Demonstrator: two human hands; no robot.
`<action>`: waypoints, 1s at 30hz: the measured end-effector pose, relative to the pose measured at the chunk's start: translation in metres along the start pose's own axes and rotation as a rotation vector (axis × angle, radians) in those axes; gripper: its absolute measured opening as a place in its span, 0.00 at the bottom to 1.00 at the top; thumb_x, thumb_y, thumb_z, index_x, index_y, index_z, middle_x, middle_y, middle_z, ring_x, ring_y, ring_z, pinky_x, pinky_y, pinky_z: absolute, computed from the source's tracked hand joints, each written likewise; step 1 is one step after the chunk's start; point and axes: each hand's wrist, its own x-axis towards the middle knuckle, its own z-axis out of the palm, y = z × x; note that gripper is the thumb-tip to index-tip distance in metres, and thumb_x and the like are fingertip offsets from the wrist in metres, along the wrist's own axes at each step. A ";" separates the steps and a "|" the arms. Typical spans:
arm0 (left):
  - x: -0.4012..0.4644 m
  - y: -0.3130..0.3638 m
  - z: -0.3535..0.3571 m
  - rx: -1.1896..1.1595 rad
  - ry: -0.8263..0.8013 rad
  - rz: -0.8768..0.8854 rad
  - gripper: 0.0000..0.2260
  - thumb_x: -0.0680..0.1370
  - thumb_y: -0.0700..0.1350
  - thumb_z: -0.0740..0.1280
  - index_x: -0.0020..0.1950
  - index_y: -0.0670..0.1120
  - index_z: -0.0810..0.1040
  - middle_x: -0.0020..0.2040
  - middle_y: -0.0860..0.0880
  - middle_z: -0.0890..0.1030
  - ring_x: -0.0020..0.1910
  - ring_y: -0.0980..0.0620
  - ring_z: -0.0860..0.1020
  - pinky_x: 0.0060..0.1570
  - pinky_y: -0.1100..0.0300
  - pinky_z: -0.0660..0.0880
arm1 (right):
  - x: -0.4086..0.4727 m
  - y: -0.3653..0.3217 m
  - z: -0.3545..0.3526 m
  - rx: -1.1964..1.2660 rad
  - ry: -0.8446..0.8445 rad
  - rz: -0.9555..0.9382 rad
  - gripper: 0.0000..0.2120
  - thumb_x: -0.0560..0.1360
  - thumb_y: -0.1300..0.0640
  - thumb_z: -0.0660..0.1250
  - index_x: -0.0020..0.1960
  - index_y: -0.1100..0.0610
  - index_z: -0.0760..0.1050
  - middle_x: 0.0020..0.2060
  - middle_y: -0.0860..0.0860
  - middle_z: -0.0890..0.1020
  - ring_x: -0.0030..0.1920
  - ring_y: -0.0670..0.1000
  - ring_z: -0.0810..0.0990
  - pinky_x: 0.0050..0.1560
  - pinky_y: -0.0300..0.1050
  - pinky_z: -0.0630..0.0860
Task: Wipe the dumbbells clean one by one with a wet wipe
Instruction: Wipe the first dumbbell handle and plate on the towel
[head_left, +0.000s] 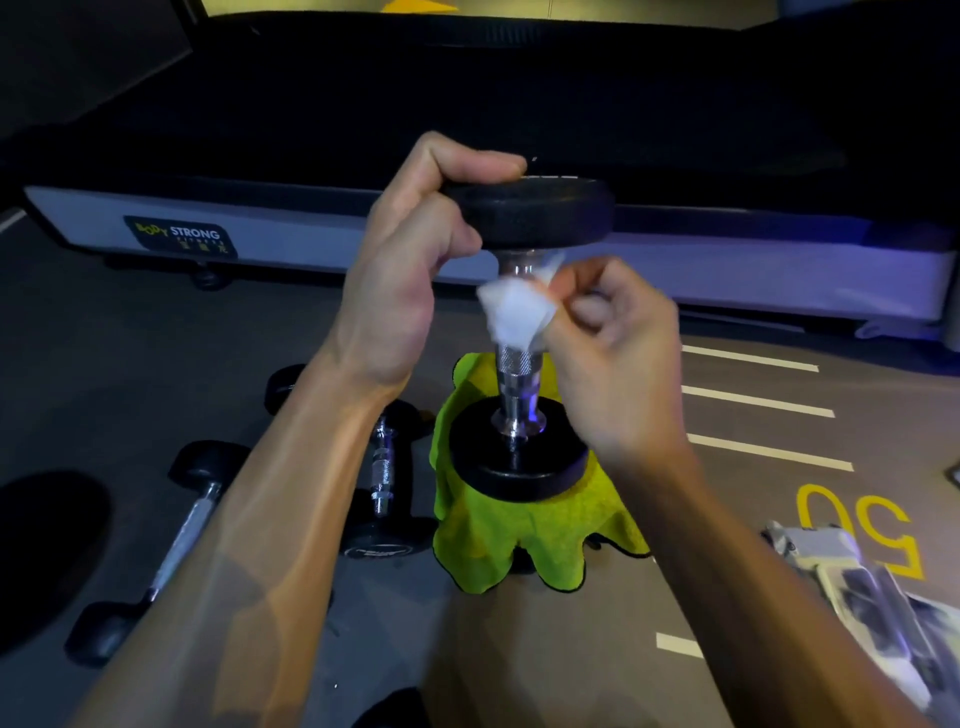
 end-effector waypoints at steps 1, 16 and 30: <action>0.000 0.000 -0.001 0.010 -0.004 0.006 0.14 0.69 0.44 0.61 0.52 0.51 0.80 0.62 0.44 0.82 0.65 0.43 0.78 0.62 0.49 0.75 | 0.005 -0.003 0.003 0.064 0.016 -0.012 0.12 0.76 0.63 0.77 0.46 0.65 0.74 0.35 0.56 0.83 0.37 0.49 0.77 0.40 0.50 0.76; -0.003 0.003 -0.002 0.077 -0.015 -0.019 0.14 0.72 0.41 0.59 0.55 0.50 0.78 0.63 0.33 0.78 0.63 0.45 0.76 0.64 0.46 0.74 | 0.004 -0.001 0.014 -0.068 0.057 -0.070 0.12 0.77 0.59 0.76 0.43 0.56 0.73 0.37 0.52 0.83 0.37 0.52 0.81 0.42 0.52 0.78; 0.000 -0.001 -0.007 0.080 0.063 -0.010 0.17 0.73 0.40 0.54 0.54 0.52 0.77 0.68 0.49 0.76 0.64 0.58 0.75 0.60 0.64 0.70 | -0.021 0.042 -0.031 -0.062 -0.417 0.175 0.12 0.76 0.55 0.74 0.46 0.57 0.71 0.46 0.62 0.87 0.45 0.56 0.84 0.52 0.62 0.81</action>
